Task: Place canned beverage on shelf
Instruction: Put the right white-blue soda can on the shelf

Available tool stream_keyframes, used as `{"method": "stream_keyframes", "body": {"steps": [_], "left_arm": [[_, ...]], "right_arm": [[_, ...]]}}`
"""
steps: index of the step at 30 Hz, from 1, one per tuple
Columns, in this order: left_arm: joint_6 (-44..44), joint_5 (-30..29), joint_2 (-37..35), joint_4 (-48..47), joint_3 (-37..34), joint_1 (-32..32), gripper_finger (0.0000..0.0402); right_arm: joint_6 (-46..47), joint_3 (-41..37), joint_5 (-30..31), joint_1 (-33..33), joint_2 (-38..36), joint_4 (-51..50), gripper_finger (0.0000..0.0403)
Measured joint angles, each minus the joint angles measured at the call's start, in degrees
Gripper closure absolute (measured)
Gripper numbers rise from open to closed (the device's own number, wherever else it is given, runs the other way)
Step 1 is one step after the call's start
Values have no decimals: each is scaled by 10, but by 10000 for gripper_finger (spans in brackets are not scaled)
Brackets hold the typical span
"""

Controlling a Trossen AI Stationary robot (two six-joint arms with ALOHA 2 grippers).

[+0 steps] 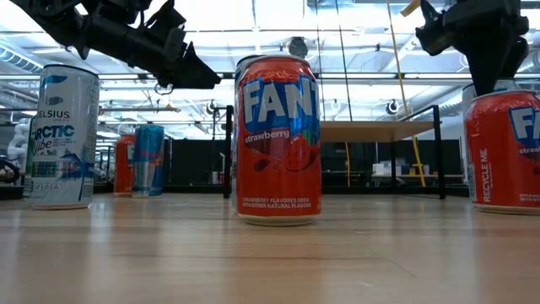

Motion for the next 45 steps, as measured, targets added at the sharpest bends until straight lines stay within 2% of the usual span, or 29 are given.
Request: {"method": "stream_keyframes", "body": {"steps": [3, 9, 17, 31, 35, 37, 41, 45], "left_arm": [[2, -9, 0, 3, 0, 0, 102], [2, -12, 0, 5, 0, 0, 102], [2, -12, 0, 7, 0, 0, 102], [3, -12, 0, 7, 0, 0, 102], [24, -9, 0, 20, 0, 0, 102], [34, 14, 4, 53, 0, 0, 102], [46, 106, 31, 135, 9, 4, 102], [44, 152, 90, 132, 59, 9, 102]], "right_arm": [[-14, 30, 0, -10, 3, -24, 157], [-65, 152, 32, -56, 1, -87, 158], [-166, 307, 45, -162, 24, -124, 159], [-392, 554, 9, -327, 197, -120, 160], [-445, 581, -18, -345, 224, -121, 160], [-469, 582, -26, -341, 236, -122, 160], [-511, 582, -28, -317, 264, -109, 160], [-537, 582, -29, -288, 286, -84, 160]]}}
